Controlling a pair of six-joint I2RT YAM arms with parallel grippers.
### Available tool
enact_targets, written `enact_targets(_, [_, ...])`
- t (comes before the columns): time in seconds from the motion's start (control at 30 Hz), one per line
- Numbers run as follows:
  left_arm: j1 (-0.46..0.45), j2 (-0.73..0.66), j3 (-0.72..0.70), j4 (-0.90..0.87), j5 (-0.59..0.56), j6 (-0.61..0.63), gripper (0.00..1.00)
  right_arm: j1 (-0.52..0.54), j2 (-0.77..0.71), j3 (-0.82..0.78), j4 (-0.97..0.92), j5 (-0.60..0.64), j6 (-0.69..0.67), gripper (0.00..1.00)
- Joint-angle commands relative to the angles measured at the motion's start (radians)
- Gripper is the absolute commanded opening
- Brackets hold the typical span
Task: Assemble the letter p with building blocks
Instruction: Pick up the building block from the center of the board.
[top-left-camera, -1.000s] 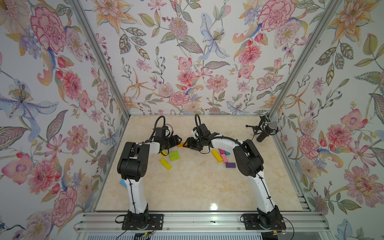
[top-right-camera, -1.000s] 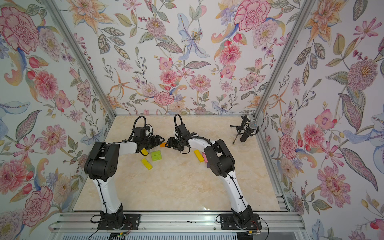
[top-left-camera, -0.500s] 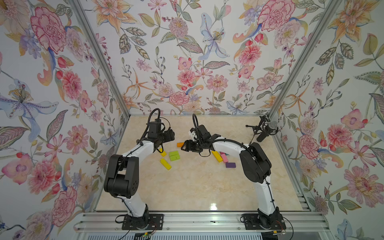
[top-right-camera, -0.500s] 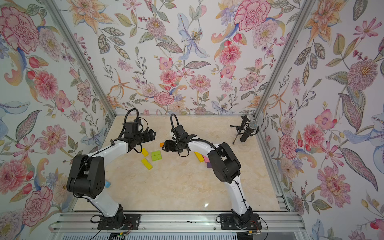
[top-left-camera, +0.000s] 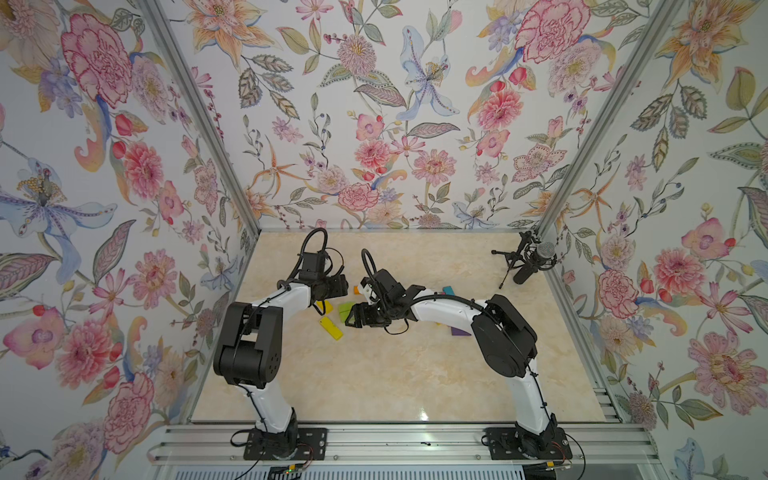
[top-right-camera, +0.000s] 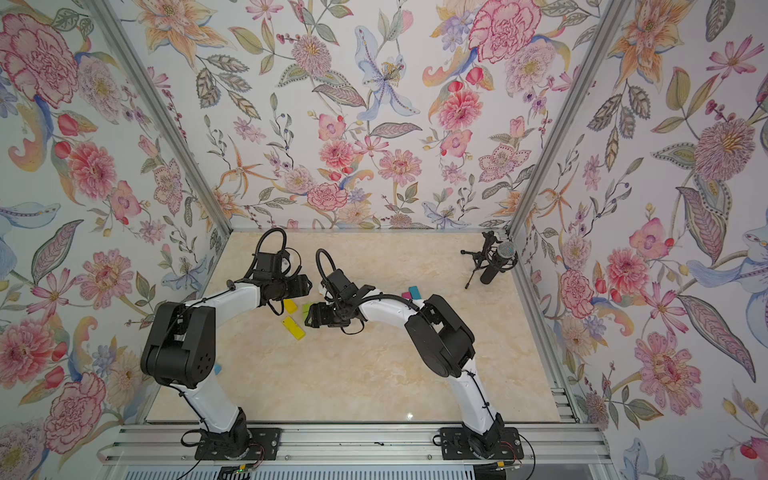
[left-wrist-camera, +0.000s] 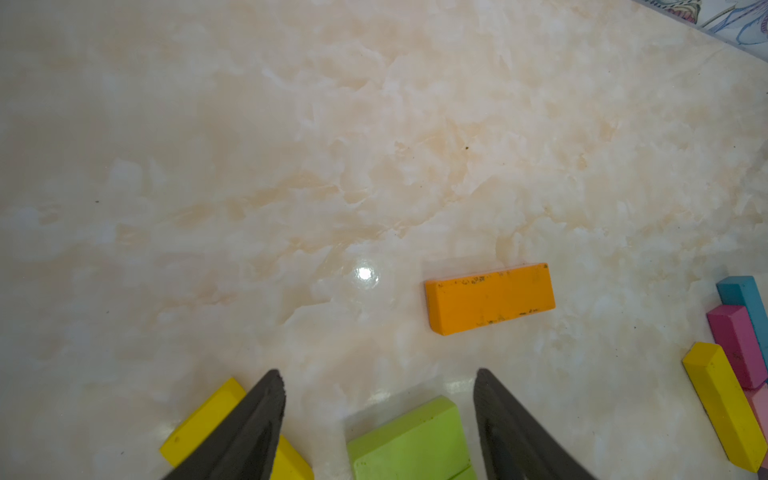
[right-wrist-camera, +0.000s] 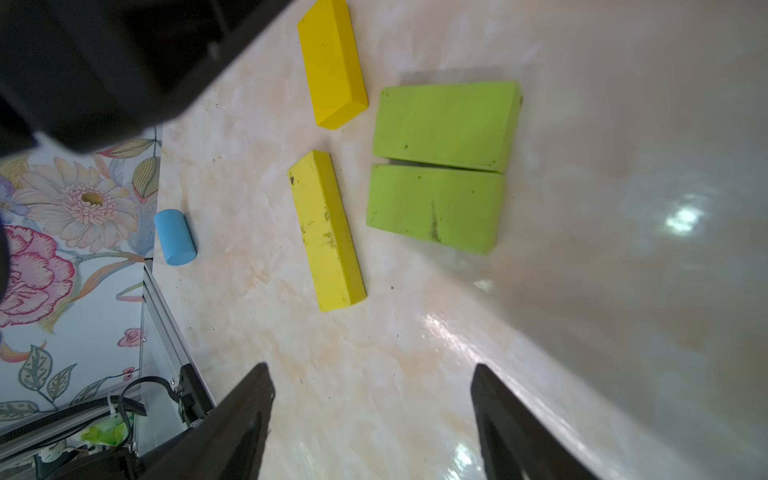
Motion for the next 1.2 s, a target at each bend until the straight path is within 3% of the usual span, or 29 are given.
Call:
enact_targets(0.0, [0.008,-0.018,-0.057,0.002,-0.002,0.014,0.78,-0.014,0.041,0.041,-0.003,0.037,0.012,0.75])
enact_targets(0.13, [0.012,-0.092,-0.125,0.048,-0.014,-0.028,0.85,-0.010,0.077,0.125,-0.096,0.086,-0.054,0.77])
enact_targets(0.43, [0.080,-0.330,-0.263,0.140,-0.047,-0.143,0.91,0.043,0.151,0.378,-0.409,0.414,-0.186,0.82])
enact_targets(0.6, [0.133,-0.457,-0.301,0.169,-0.031,-0.197,0.98,0.058,0.231,0.501,-0.481,0.438,-0.202,0.82])
enact_targets(0.8, [0.150,-0.506,-0.266,0.113,-0.008,-0.180,0.99,0.079,0.332,0.666,-0.581,0.466,-0.202,0.82])
enact_targets(1.17, [0.184,-0.579,-0.293,0.103,0.006,-0.172,0.99,0.099,0.381,0.728,-0.589,0.444,-0.180,0.82])
